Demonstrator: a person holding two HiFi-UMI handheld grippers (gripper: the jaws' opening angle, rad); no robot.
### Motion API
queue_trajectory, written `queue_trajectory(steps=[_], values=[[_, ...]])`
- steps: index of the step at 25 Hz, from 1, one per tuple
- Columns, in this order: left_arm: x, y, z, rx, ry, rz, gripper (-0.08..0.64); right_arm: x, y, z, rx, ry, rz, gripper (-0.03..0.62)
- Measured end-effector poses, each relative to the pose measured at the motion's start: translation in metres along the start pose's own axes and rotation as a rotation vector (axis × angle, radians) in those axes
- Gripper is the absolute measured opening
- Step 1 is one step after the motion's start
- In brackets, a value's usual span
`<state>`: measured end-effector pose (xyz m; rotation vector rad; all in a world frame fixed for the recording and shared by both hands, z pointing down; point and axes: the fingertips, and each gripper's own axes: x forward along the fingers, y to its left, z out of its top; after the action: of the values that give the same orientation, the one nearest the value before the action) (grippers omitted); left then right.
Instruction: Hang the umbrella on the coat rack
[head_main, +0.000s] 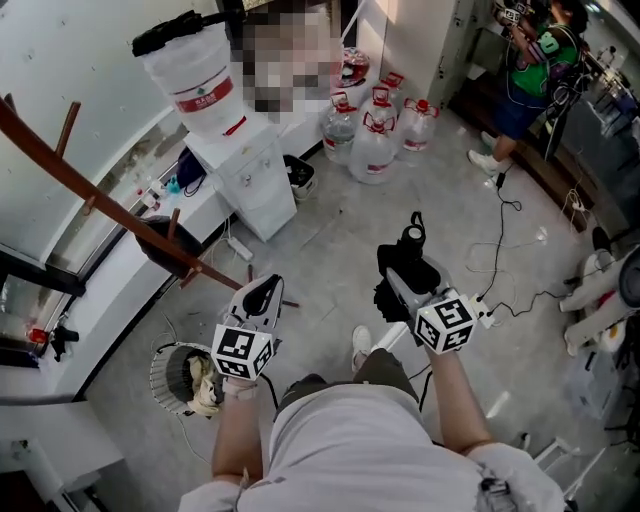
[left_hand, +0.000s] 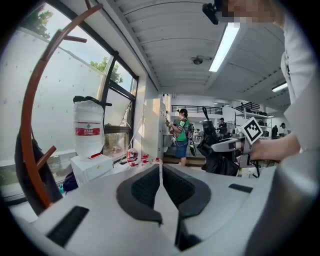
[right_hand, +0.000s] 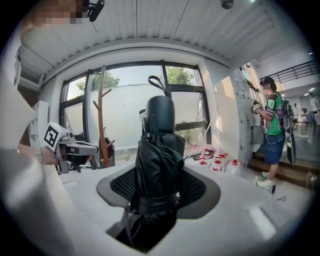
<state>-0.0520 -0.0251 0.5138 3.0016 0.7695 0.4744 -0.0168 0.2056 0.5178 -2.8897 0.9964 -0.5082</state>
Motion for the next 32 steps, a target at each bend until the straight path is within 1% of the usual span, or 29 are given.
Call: queue_trajectory(steps=[7, 11, 15, 21, 27, 32], values=[[0.062, 0.031, 0.026, -0.021, 0.014, 0.134, 0.020, 0.082, -0.048, 0.039, -0.047, 0.010, 0.163, 0.222], [0.080, 0.047, 0.037, -0.038, 0.000, 0.219, 0.020, 0.122, -0.056, 0.053, -0.084, 0.023, 0.266, 0.222], [0.084, 0.061, 0.041, -0.051, -0.006, 0.300, 0.020, 0.155, -0.049, 0.067, -0.127, 0.030, 0.365, 0.222], [0.068, 0.097, 0.049, -0.065, -0.024, 0.408, 0.020, 0.206, -0.007, 0.092, -0.182, 0.033, 0.504, 0.222], [0.036, 0.144, 0.058, -0.056, -0.059, 0.478, 0.020, 0.256, 0.067, 0.116, -0.238, 0.024, 0.626, 0.222], [0.003, 0.180, 0.057, -0.060, -0.094, 0.543, 0.020, 0.284, 0.130, 0.134, -0.289, 0.005, 0.730, 0.222]])
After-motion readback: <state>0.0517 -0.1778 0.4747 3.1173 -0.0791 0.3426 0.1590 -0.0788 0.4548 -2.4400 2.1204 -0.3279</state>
